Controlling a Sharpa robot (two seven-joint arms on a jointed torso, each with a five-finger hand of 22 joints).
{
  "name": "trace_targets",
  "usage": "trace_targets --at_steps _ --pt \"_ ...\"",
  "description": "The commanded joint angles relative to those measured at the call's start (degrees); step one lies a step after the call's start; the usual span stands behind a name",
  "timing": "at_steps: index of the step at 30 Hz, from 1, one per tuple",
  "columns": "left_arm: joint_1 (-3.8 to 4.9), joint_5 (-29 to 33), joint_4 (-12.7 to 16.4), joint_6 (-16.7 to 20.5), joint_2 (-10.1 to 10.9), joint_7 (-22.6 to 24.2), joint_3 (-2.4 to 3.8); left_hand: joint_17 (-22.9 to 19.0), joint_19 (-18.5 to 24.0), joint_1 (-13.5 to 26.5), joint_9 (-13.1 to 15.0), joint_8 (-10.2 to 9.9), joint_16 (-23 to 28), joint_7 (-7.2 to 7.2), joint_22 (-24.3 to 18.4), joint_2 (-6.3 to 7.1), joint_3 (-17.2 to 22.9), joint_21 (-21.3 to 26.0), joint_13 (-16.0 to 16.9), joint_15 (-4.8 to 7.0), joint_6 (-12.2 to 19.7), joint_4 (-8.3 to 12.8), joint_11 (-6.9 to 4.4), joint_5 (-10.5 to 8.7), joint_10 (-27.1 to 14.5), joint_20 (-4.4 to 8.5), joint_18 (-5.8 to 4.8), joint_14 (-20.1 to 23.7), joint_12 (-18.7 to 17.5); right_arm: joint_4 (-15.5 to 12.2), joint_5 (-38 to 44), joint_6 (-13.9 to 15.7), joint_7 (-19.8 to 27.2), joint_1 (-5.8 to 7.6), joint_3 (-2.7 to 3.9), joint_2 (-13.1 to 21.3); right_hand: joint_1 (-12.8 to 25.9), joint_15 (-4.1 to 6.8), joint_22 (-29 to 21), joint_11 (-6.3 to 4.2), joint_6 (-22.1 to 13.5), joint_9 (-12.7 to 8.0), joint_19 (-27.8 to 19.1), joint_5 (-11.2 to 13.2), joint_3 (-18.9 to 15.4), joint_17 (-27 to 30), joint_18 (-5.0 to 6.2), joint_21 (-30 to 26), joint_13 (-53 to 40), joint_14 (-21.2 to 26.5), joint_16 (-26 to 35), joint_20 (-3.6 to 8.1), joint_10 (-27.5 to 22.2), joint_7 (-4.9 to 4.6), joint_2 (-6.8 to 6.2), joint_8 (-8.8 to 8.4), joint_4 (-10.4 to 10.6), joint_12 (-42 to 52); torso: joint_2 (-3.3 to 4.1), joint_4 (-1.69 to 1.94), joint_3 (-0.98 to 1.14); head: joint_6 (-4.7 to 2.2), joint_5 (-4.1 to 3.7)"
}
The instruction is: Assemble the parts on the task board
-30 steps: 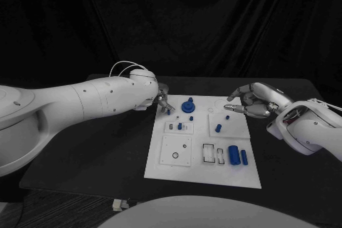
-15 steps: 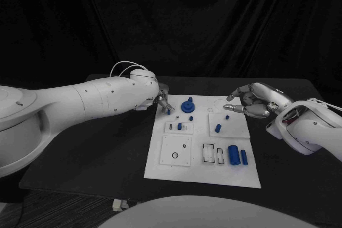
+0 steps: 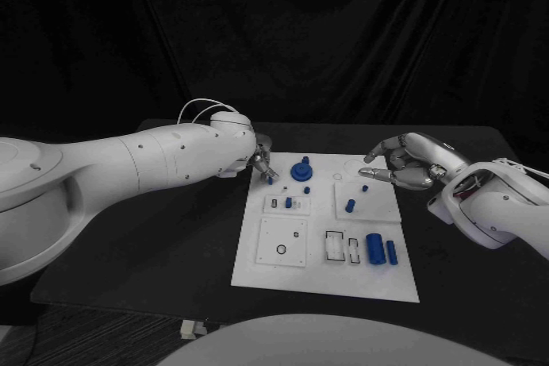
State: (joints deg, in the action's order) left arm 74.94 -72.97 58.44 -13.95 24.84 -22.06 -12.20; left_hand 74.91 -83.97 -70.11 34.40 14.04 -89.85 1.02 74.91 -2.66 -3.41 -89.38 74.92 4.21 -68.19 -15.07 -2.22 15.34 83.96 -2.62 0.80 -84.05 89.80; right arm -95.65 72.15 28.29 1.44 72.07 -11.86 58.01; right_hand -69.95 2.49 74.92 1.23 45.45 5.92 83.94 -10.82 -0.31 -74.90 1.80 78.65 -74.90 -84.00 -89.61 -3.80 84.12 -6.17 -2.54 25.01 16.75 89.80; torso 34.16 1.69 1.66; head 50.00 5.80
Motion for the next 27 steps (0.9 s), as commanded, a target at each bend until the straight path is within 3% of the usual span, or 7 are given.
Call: trace_targets --at_steps 1,18,22,27 --pt "-0.15 0.28 -0.12 -0.43 -0.24 1.01 0.06 15.09 -5.12 -0.88 0.2 -0.03 -0.15 -0.29 14.69 0.1 0.68 0.29 15.08 0.33 -0.25 0.05 -0.34 0.27 6.04 0.54 -0.5 -5.95 0.2 -0.07 0.09 -0.09 -0.75 -0.17 0.04 0.06 -0.08 -0.03 11.15 0.06 0.46 -0.07 0.26 -0.37 0.12 -13.99 1.14 -0.28 -15.1 -5.7 0.29 -0.05 5.88 0.1 0.51 -0.14 -0.13 0.2 0.0 0.01 0.0 0.0 -0.05" --pt "-0.32 0.28 -0.65 -0.16 -0.73 1.73 0.06 15.09 -4.88 -4.15 1.27 -0.57 -0.15 -0.57 14.59 1.29 4.54 0.54 15.08 0.57 0.07 1.53 -0.57 1.28 6.04 0.85 -0.42 -5.95 0.2 0.11 0.09 -0.21 -0.79 -0.23 0.04 -0.1 -0.12 -0.04 11.12 0.09 0.49 -0.08 0.2 -0.42 0.11 -13.92 1.17 -0.4 -15.1 -5.69 0.33 -0.06 5.88 0.1 0.54 -0.13 -0.14 0.2 0.01 0.01 0.01 0.0 0.14" --pt "-0.35 0.28 -0.68 0.12 -0.8 1.85 0.06 15.09 -4.81 -5.05 1.64 -0.89 -0.15 -0.55 14.56 2.08 6.72 0.62 15.08 0.62 0.19 2.09 -0.59 3.1 6.04 0.89 -0.4 -5.95 0.2 0.07 0.09 -0.19 -0.81 -0.23 0.04 -0.01 -0.12 -0.04 11.12 0.09 0.49 -0.08 0.2 -0.42 0.11 -13.92 1.17 -0.4 -15.1 -5.69 0.33 -0.06 5.88 0.1 0.54 -0.13 -0.14 0.2 0.0 0.0 -0.01 0.0 0.08" --pt "-0.38 0.28 -0.69 0.55 -0.81 1.96 0.06 15.09 -4.66 -5.73 1.93 -1.18 -0.15 -0.55 14.49 2.87 8.7 0.78 15.08 0.61 0.34 2.71 -0.58 3.85 6.04 0.89 -0.35 -5.95 0.2 0.01 0.09 -0.13 -0.83 -0.23 0.04 0.11 -0.18 -0.05 11.11 0.1 0.51 -0.08 0.19 -0.45 0.11 -13.9 1.18 -0.44 -15.1 -5.68 0.34 -0.06 5.88 0.1 0.55 -0.13 -0.17 0.2 0.0 0.0 0.0 0.0 0.08"
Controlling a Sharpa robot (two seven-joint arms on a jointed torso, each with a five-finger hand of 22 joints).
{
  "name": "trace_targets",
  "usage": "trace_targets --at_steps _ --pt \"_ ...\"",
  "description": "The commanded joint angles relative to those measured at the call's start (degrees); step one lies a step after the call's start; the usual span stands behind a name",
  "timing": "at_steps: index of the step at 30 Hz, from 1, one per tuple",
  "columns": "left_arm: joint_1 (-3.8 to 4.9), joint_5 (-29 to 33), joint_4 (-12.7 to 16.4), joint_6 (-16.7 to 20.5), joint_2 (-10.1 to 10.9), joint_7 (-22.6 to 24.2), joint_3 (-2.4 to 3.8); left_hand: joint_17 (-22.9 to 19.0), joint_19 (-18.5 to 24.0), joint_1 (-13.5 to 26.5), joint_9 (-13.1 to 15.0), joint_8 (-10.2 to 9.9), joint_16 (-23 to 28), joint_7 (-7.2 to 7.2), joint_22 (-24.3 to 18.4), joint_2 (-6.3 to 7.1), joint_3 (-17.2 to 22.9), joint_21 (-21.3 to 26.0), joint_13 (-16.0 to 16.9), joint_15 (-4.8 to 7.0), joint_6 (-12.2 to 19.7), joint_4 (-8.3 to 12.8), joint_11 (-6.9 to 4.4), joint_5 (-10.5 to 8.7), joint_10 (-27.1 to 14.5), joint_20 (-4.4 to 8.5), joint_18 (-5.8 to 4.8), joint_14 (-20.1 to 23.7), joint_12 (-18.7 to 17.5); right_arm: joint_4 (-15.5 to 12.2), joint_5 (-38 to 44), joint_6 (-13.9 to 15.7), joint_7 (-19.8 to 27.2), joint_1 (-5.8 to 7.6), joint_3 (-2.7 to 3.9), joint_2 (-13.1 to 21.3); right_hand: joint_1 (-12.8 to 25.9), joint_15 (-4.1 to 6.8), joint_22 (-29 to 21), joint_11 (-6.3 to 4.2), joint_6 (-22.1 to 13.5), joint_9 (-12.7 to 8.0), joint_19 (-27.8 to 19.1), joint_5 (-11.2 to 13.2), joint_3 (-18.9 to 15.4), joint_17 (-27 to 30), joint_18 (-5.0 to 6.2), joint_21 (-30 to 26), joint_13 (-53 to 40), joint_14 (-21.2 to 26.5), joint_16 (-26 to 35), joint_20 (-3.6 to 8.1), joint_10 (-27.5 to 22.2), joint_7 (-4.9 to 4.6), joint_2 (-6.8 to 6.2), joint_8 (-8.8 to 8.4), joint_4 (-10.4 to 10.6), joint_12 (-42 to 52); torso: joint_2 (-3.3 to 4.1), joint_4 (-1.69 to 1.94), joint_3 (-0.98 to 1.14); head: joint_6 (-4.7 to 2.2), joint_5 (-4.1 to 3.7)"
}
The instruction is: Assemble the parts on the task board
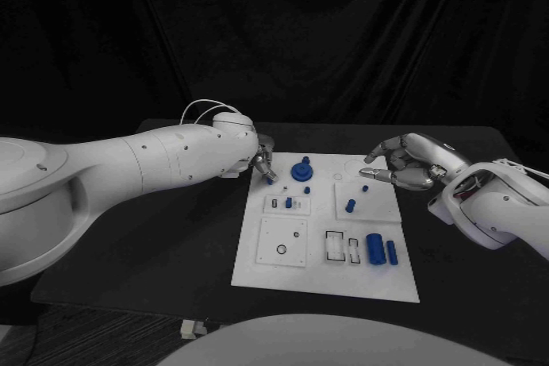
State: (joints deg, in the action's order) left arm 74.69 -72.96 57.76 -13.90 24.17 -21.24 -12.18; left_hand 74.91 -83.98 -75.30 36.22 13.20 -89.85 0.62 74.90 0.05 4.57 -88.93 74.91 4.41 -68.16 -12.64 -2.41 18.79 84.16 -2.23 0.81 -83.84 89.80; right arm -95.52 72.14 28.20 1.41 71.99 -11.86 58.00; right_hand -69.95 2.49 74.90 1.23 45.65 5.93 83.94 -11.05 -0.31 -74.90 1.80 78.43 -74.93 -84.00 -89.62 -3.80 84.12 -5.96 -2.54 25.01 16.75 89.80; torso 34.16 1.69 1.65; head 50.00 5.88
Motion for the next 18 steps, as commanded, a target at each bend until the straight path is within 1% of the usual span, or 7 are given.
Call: trace_targets --at_steps 1,6,10,12,14,18 --pt "-0.13 0.27 0.01 0.59 -0.13 1.14 0.04 15.09 -4.54 -0.69 0.19 -0.42 -0.15 -0.12 14.45 0.4 1.25 0.45 15.09 0.4 0.38 0.45 -0.38 0.53 5.84 0.49 -0.32 -6.16 0.2 -0.13 0.09 -0.03 -0.79 -0.15 0.04 0.14 -0.18 -0.05 11.12 0.1 0.31 -0.09 0.19 -0.22 0.11 -13.9 1.17 -0.22 -15.07 -5.68 0.35 -0.06 5.88 -0.1 0.55 -0.13 -0.17 0.2 0.0 0.01 0.01 0.0 -0.03" --pt "-0.14 0.27 0.31 1.39 0.09 0.93 0.04 15.09 -4.54 -1.09 0.51 -0.59 -0.15 -0.1 14.44 1.09 3.37 0.46 15.09 0.37 0.35 1.02 -0.35 1.08 5.84 0.47 -0.32 -6.16 0.2 -0.13 0.1 -0.02 -0.83 -0.15 0.04 0.19 -0.27 -0.06 11.13 0.11 0.33 -0.09 0.21 -0.25 0.12 -13.91 1.16 -0.19 -15.07 -5.68 0.34 -0.06 5.88 -0.11 0.55 -0.13 -0.21 0.2 0.0 0.01 0.0 0.0 0.05" --pt "-0.14 0.27 1.26 2.99 0.77 0.14 0.04 15.09 -4.51 -1.12 0.82 -0.63 -0.15 -0.12 14.43 1.77 5.17 0.5 15.09 0.36 0.19 1.43 -0.39 1.29 5.84 0.5 -0.31 -6.16 0.2 -0.11 0.11 -0.02 -0.87 -0.16 0.04 0.18 -0.27 -0.06 11.13 0.11 0.33 -0.09 0.21 -0.25 0.12 -13.91 1.16 -0.19 -15.07 -5.68 0.34 -0.06 5.88 -0.11 0.55 -0.13 -0.21 0.2 0.0 0.01 0.01 0.0 0.23" --pt "-0.14 0.27 2.08 3.91 1.31 -0.53 0.05 15.09 -4.44 -1.04 1.01 -0.67 -0.15 -0.13 14.4 2.24 6.36 0.57 15.09 0.4 0.13 1.71 -0.39 1.42 5.84 0.5 -0.28 -6.16 0.2 -0.1 0.11 -0.02 -0.88 -0.16 0.04 0.17 -0.4 -0.07 11.1 0.12 0.34 -0.1 0.16 -0.27 0.13 -13.88 1.19 -0.29 -15.07 -5.67 0.36 -0.06 5.88 -0.11 0.54 -0.13 -0.26 0.2 0.0 0.01 0.01 0.0 0.28" --pt "-0.13 0.27 3.32 4.92 2.11 -1.45 0.05 15.09 -4.41 -0.92 1.12 -0.68 -0.15 -0.11 14.38 2.46 7.02 0.61 15.09 0.44 0.06 1.81 -0.4 1.47 5.84 0.5 -0.27 -6.16 0.2 -0.07 0.11 -0.02 -0.89 -0.17 0.04 0.16 -0.4 -0.07 11.1 0.12 0.34 -0.1 0.16 -0.27 0.13 -13.88 1.19 -0.29 -15.07 -5.67 0.36 -0.06 5.88 -0.11 0.54 -0.13 -0.26 0.2 0.0 0.01 0.0 0.0 0.36" --pt "-0.08 0.27 5.91 6.76 3.79 -3.05 0.06 15.09 -4.28 -0.41 1.51 -0.7 -0.15 -0.12 14.32 3.31 9.09 0.77 15.09 0.51 -0.1 2.2 -0.45 1.51 5.84 0.56 -0.22 -6.16 0.2 0.0 0.11 0.0 -0.89 -0.18 0.04 0.12 -0.43 -0.07 11.09 0.12 0.34 -0.1 0.16 -0.28 0.13 -13.87 1.19 -0.31 -15.07 -5.67 0.37 -0.07 5.88 -0.12 0.54 -0.13 -0.26 0.2 0.0 0.01 0.0 0.0 0.43"
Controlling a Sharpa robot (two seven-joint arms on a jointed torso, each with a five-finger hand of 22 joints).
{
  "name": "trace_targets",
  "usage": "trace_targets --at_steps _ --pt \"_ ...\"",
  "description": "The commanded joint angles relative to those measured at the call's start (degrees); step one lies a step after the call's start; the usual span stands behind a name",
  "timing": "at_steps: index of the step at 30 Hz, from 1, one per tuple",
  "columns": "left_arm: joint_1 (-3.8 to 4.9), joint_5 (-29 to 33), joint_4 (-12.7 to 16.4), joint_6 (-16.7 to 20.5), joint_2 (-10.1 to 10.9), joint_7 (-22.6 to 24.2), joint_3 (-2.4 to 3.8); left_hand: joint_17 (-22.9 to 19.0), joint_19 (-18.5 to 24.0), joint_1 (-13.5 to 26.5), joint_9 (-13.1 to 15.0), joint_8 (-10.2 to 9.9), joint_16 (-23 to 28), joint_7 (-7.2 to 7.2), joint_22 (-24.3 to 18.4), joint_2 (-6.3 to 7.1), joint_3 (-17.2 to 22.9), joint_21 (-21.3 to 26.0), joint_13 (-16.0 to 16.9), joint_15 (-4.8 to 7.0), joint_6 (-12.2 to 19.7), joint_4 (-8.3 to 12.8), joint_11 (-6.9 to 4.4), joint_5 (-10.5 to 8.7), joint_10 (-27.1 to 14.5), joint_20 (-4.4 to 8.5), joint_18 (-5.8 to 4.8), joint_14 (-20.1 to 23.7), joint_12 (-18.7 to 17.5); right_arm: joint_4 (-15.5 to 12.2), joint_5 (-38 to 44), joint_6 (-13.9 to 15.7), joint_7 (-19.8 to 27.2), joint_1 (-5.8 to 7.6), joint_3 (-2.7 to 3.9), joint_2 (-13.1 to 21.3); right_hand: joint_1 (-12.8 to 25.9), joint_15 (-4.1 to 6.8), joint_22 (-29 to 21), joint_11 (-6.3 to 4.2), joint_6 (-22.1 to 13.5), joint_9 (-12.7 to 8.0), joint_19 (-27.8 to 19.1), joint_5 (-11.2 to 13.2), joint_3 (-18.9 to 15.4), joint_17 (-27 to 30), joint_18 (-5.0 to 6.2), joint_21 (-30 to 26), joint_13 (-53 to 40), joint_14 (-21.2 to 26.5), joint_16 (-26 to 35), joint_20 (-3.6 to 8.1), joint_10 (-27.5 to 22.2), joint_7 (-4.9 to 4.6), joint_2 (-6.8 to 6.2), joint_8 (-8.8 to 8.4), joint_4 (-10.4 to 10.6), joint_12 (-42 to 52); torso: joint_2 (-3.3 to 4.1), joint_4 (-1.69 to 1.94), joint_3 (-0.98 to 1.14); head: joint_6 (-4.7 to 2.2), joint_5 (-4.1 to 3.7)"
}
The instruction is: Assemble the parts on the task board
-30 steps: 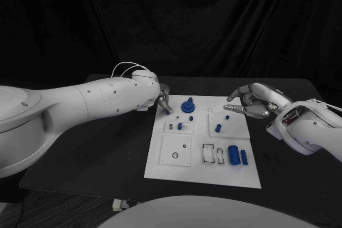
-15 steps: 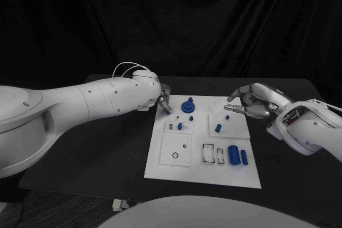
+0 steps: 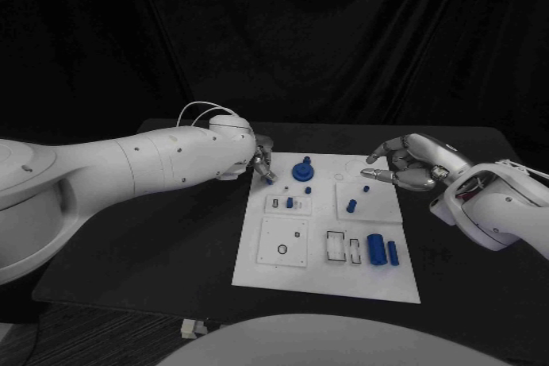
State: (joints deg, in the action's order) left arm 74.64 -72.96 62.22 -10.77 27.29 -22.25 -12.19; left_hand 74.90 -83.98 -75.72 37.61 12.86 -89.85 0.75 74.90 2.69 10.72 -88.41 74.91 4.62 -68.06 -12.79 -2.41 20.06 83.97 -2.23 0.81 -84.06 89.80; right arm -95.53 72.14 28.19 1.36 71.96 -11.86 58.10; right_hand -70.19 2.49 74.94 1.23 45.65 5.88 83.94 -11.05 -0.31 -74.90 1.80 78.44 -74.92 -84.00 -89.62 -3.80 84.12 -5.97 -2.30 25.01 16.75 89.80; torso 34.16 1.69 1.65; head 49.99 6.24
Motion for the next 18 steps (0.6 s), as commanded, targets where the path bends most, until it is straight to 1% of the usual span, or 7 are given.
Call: trace_targets --at_steps 1,4,7,11,12,18 --pt "0.01 0.26 2.26 4.1 1.16 -2.55 0.06 15.1 -4.23 0.11 0.24 -0.36 -0.15 -0.29 14.3 0.88 3.57 0.3 15.09 0.31 -0.25 2.52 -0.46 0.35 6.03 0.59 -0.21 -5.94 0.2 0.03 0.11 0.01 -0.84 -0.16 0.04 0.0 -0.28 -0.08 11.04 0.13 0.34 -0.06 0.15 -0.3 0.14 -13.81 1.2 -0.34 -15.08 -5.66 0.4 -0.07 5.88 -0.12 0.3 -0.14 -0.29 0.2 -0.01 0.01 0.0 0.01 0.09" --pt "0.16 0.47 4.4 5.01 2.46 -4.08 0.07 15.1 -4.29 0.72 0.52 -0.32 -0.15 -0.26 14.32 1.43 4.86 0.25 15.09 0.35 -0.42 2.71 -0.5 0.28 6.03 0.61 -0.23 -5.94 0.2 0.07 0.11 0.02 -0.81 -0.2 0.04 -0.03 -0.28 -0.08 11.04 0.13 0.34 -0.06 0.15 -0.3 0.14 -13.81 1.2 -0.34 -15.08 -5.66 0.4 -0.07 5.88 -0.12 0.3 -0.14 -0.29 0.2 -0.03 0.02 0.02 0.01 0.11" --pt "0.34 2.46 6.16 5.87 3.56 -5.62 0.07 15.1 -4.17 1.27 0.71 -0.28 -0.15 -0.31 14.26 1.68 5.58 0.39 15.09 0.39 -0.57 2.69 -0.54 -0.17 6.03 0.64 -0.18 -5.94 0.2 0.08 0.11 0.05 -0.78 -0.23 0.04 -0.01 -0.28 -0.08 11.04 0.13 0.34 -0.06 0.15 -0.3 0.14 -13.81 1.2 -0.34 -15.08 -5.66 0.4 -0.07 5.88 -0.12 0.3 -0.14 -0.29 0.2 -0.05 0.03 0.01 0.01 0.08" --pt "0.74 8.75 8.93 6.54 5.26 -8.28 0.07 15.1 -3.79 1.47 0.79 -0.37 -0.15 -0.27 14.09 1.72 6.13 0.8 15.09 0.43 -0.46 2.75 -0.57 -0.12 6.03 0.68 -0.05 -5.94 0.2 0.16 0.11 0.09 -0.79 -0.31 0.04 0.02 -0.41 -0.09 11.03 0.14 0.34 -0.07 0.13 -0.33 0.16 -13.83 1.21 -0.4 -15.08 -5.66 0.4 -0.07 5.88 -0.13 0.31 -0.15 -0.32 0.2 -0.05 0.01 0.03 0.01 0.13" --pt "0.87 10.31 10.13 6.51 5.93 -9.29 0.06 15.1 -3.73 1.57 0.81 -0.38 -0.15 -0.25 14.06 1.73 6.2 0.87 15.09 0.43 -0.45 2.73 -0.57 -0.1 6.03 0.68 -0.03 -5.94 0.2 0.19 0.11 0.08 -0.8 -0.37 0.04 0.04 -0.41 -0.09 11.03 0.14 0.34 -0.07 0.13 -0.33 0.16 -13.83 1.21 -0.4 -15.08 -5.66 0.4 -0.07 5.88 -0.13 0.31 -0.15 -0.32 0.2 -0.02 0.01 0.02 0.01 0.12" --pt "1.1 13.02 14.85 5.87 8.35 -12.87 0.05 15.1 -3.3 2.64 1.05 -0.4 -0.15 -0.2 13.87 1.86 6.7 1.35 15.09 0.4 -0.45 2.45 -0.5 -0.59 6.03 0.69 0.11 -5.94 0.2 0.25 0.11 -0.03 -0.95 -1.04 0.04 0.1 -0.53 -0.09 11.02 0.15 0.34 -0.08 0.12 -0.36 0.17 -13.74 1.21 -0.41 -15.08 -5.64 0.45 -0.08 5.88 -0.13 0.3 -0.15 -0.34 0.2 -0.02 -0.01 0.02 0.01 0.6"
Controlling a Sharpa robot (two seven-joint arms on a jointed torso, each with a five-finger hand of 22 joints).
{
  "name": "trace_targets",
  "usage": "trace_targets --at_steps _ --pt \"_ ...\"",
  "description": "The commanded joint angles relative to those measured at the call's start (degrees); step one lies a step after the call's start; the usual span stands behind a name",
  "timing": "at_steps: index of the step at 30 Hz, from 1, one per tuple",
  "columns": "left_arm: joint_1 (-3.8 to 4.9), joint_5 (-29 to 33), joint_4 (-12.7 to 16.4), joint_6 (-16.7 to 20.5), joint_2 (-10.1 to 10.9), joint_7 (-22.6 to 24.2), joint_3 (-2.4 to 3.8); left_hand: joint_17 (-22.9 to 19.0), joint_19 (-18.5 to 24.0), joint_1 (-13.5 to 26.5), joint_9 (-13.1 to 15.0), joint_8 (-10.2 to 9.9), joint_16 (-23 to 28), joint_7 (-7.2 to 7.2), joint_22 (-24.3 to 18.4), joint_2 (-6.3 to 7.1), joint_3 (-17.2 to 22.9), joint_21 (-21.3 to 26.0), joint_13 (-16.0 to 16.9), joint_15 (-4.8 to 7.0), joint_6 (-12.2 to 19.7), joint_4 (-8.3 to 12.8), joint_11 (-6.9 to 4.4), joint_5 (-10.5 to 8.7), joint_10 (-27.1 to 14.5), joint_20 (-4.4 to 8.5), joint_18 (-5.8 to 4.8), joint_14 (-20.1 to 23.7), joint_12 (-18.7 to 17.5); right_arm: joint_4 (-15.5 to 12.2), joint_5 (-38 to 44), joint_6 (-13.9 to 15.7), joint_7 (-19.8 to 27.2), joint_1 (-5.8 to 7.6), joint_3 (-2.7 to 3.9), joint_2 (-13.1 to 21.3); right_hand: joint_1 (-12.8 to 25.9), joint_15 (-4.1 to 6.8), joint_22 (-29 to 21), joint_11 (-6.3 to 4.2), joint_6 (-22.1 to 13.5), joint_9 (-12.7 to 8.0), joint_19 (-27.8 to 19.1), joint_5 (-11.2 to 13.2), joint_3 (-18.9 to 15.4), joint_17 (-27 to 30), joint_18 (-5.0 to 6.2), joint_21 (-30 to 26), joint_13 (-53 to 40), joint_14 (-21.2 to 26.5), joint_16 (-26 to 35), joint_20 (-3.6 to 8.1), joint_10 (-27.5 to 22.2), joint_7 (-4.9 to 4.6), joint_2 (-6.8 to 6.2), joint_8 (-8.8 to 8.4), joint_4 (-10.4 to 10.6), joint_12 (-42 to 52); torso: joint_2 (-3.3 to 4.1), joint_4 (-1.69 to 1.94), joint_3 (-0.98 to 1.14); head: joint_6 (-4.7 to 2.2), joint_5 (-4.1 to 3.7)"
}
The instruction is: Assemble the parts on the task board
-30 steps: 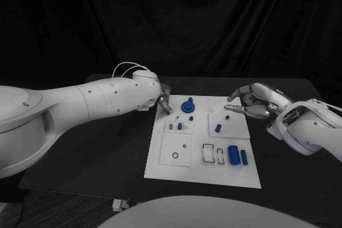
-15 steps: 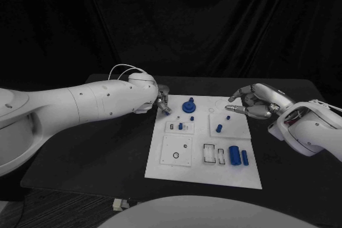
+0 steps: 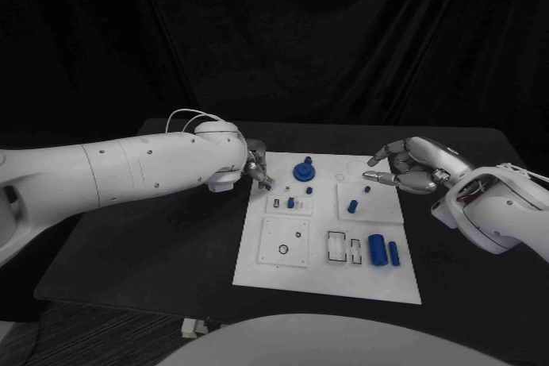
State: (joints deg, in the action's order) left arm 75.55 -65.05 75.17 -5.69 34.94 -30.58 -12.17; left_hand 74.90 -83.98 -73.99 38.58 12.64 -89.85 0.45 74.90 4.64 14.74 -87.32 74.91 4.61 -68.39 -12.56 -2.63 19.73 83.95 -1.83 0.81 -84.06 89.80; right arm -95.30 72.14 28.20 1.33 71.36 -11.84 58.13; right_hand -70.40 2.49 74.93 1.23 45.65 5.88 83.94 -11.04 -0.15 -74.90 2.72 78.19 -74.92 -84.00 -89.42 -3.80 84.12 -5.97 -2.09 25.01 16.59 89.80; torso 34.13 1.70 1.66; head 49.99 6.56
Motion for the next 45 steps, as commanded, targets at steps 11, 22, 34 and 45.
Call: trace_targets --at_steps 11,22,34,45 --pt "0.25 5.95 6.41 2.39 2.97 -7.28 0.01 15.1 -3.19 1.34 0.21 -0.15 -0.15 0.07 13.81 -0.03 2.89 0.39 15.09 0.39 -0.19 2.14 -0.26 -0.51 6.05 0.27 0.15 -5.94 0.2 0.29 0.11 -0.14 -0.95 -1.51 0.02 -0.11 -0.75 -0.12 10.93 0.18 0.36 -0.13 -0.02 -0.64 0.06 -13.62 0.36 -0.49 -15.08 -5.61 0.32 -0.1 5.88 -0.16 0.1 -0.18 -0.22 0.2 -0.05 0.02 0.1 0.01 0.61" --pt "-0.01 5.35 7.08 4.09 3.08 -7.17 -0.01 15.1 -2.78 1.57 0.26 -0.18 -0.15 0.07 13.63 -0.11 3.08 0.84 15.09 0.37 -0.14 2.06 -0.25 -0.56 6.05 0.25 0.29 -5.94 0.2 0.3 0.11 -0.04 -0.83 -1.67 0.02 -0.14 -0.85 -0.13 10.94 0.19 0.36 -0.14 0.0 -0.75 0.06 -13.58 0.35 -0.46 -15.08 -5.6 0.35 -0.11 5.88 -0.17 0.1 -0.18 -0.22 0.2 0.03 -0.01 0.02 0.01 0.66" --pt "-0.13 4.95 7.08 5.39 2.9 -6.38 -0.02 15.1 -2.71 2.05 0.37 -0.22 -0.15 0.12 13.6 -0.15 3.29 0.92 15.09 0.35 -0.08 1.89 -0.22 -0.59 6.05 0.24 0.31 -5.94 0.2 0.5 0.11 -0.19 -0.87 -1.71 0.02 -0.42 -0.97 -0.13 10.92 0.2 0.37 -0.15 -0.04 -0.93 0.05 -13.55 0.37 -0.56 -15.08 -5.59 0.37 -0.12 5.88 -0.18 0.09 -0.19 -0.21 0.2 0.08 0.01 0.03 0.01 1.01" --pt "-0.8 4.92 6.78 5.1 2.42 -6.0 -0.03 15.1 -2.51 2.6 0.49 -0.26 -0.15 0.14 13.51 -0.22 3.51 1.15 15.09 0.33 -0.03 1.69 -0.2 -0.76 6.05 0.21 0.38 -5.94 0.2 0.29 0.11 -0.03 -0.81 -1.73 0.02 -0.23 -1.11 -0.14 10.92 0.21 0.4 -0.16 -0.03 -1.12 0.05 -13.58 0.37 -0.55 -15.08 -5.59 0.35 -0.12 5.88 -0.18 0.08 -0.19 -0.21 0.2 0.03 0.02 0.04 0.01 0.83"
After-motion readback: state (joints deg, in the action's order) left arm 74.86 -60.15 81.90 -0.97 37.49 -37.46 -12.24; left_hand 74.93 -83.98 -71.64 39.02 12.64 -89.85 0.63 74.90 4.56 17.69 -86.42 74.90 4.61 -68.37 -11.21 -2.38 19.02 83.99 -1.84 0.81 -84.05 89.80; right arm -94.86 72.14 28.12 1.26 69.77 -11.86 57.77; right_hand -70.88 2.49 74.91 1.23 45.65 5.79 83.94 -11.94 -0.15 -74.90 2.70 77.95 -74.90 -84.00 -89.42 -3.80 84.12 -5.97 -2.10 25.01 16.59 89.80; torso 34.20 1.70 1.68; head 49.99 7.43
